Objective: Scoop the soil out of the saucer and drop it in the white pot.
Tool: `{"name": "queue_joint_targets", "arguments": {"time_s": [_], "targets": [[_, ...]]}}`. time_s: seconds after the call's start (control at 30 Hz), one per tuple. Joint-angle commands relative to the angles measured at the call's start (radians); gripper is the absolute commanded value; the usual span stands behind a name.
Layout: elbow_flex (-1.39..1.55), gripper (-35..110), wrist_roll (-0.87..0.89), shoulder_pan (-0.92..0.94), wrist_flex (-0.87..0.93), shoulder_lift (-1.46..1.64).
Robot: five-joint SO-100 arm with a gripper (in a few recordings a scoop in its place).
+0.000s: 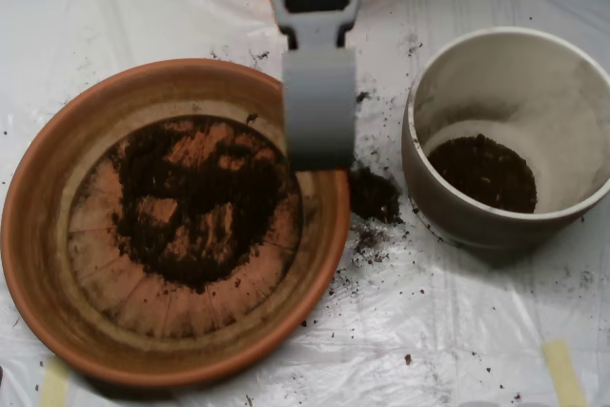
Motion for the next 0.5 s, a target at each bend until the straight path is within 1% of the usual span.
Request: {"name": "queue_joint_targets", "arguments": {"time_s": [0.0, 0.1, 0.23, 0.47], "targets": [[0.169, 38, -0.043, 0.061, -0.087, 0.107], [0.318, 39, -0.075, 0.100, -0.166, 0.124], [0.440, 40, -0.110, 0.149, -0.249, 0.094], [0.499, 40, -0.149, 0.216, -0.347, -0.052]]}}
